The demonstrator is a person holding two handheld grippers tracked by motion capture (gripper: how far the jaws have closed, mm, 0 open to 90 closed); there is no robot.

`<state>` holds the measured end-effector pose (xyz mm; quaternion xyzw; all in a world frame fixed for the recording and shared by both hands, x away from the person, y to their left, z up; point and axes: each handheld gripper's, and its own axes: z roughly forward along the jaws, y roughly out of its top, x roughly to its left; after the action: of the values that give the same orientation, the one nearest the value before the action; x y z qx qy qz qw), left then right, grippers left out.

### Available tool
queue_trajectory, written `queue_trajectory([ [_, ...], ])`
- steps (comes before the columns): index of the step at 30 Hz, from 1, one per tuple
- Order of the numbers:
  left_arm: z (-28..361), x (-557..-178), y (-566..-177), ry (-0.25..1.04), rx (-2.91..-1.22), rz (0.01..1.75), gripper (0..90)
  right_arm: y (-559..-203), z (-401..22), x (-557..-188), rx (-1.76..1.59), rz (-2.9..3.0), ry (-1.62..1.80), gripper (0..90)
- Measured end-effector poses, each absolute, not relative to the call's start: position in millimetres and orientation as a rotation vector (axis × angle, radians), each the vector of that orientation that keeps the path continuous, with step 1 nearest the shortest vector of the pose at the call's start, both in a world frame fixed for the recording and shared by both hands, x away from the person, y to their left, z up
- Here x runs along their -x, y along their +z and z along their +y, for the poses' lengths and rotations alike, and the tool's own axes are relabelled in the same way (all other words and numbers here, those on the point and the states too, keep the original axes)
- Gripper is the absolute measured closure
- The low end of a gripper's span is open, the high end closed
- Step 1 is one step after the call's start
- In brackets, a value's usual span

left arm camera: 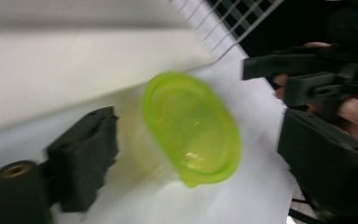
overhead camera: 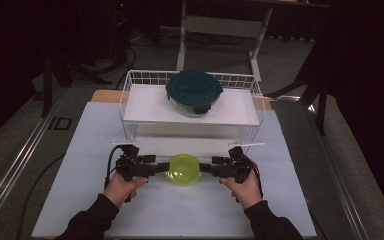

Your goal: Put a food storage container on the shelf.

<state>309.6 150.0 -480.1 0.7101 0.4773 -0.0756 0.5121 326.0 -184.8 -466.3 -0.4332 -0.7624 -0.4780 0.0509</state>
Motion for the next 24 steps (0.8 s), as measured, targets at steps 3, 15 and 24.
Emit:
queue_trajectory([
  [3,149.3,-315.6,-488.1,-0.234,-1.697,1.234,18.7,-470.0,-184.1,-329.1,1.351,-2.299,-1.422,32.0],
  [15,141.9,-321.8,-502.1,-0.357,-1.710,1.320,58.6,-487.8,-175.8,-338.6,1.481,-2.215,-1.250,57.2],
  [24,139.5,-324.0,-509.4,-0.433,-1.712,1.333,63.7,-494.8,-175.0,-343.8,1.525,-2.110,-1.188,64.5],
])
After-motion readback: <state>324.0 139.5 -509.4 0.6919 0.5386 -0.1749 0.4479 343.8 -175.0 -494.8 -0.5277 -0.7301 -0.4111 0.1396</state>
